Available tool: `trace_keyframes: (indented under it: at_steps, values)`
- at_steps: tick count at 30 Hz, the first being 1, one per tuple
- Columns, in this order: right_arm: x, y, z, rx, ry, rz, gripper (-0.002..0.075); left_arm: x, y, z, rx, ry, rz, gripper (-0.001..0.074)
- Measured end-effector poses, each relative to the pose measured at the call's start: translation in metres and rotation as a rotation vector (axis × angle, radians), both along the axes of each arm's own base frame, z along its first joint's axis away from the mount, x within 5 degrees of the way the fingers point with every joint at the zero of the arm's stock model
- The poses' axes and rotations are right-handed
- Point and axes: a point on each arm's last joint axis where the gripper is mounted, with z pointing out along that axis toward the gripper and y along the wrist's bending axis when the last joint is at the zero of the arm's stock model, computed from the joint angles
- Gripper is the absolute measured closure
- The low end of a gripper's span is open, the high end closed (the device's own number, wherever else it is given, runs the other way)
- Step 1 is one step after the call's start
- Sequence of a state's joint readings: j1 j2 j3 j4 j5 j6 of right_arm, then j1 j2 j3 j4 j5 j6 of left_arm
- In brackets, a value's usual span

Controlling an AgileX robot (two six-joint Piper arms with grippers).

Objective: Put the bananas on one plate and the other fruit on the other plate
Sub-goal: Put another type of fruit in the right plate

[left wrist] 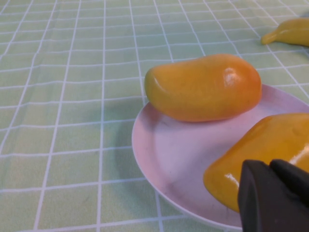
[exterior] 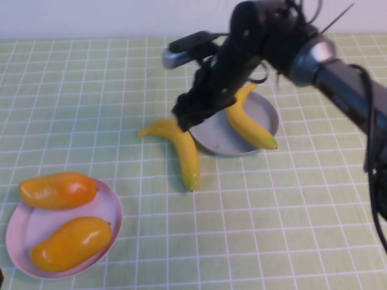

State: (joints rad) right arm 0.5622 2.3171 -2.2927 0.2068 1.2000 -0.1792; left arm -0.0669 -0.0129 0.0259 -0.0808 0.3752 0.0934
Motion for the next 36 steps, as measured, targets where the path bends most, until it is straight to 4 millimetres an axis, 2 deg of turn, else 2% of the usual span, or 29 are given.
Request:
trace_keyframes:
  at_steps: [3, 8, 13, 18, 25, 36]
  values:
    - [-0.018, 0.027, -0.001, 0.000, -0.016, 0.081, 0.0283, 0.000, 0.000, 0.000, 0.000, 0.000, 0.000, 0.0737]
    - [-0.029, 0.047, -0.009, -0.054, -0.070, 0.134, 0.0283, 0.000, 0.000, 0.000, 0.000, 0.000, 0.000, 0.0737]
    - [-0.021, 0.048, -0.025, -0.110, -0.110, 0.132, 0.0283, 0.000, 0.000, 0.000, 0.000, 0.000, 0.000, 0.0737]
    - [-0.016, 0.045, -0.032, -0.161, -0.136, 0.115, 0.0283, 0.000, 0.000, 0.000, 0.000, 0.000, 0.000, 0.0737]
    - [-0.014, 0.047, -0.036, -0.154, -0.142, 0.111, 0.0284, 0.000, 0.000, 0.000, 0.000, 0.000, 0.000, 0.0737]
    - [-0.010, 0.051, -0.064, -0.169, -0.100, 0.115, 0.0284, 0.000, 0.000, 0.000, 0.000, 0.000, 0.000, 0.0737]
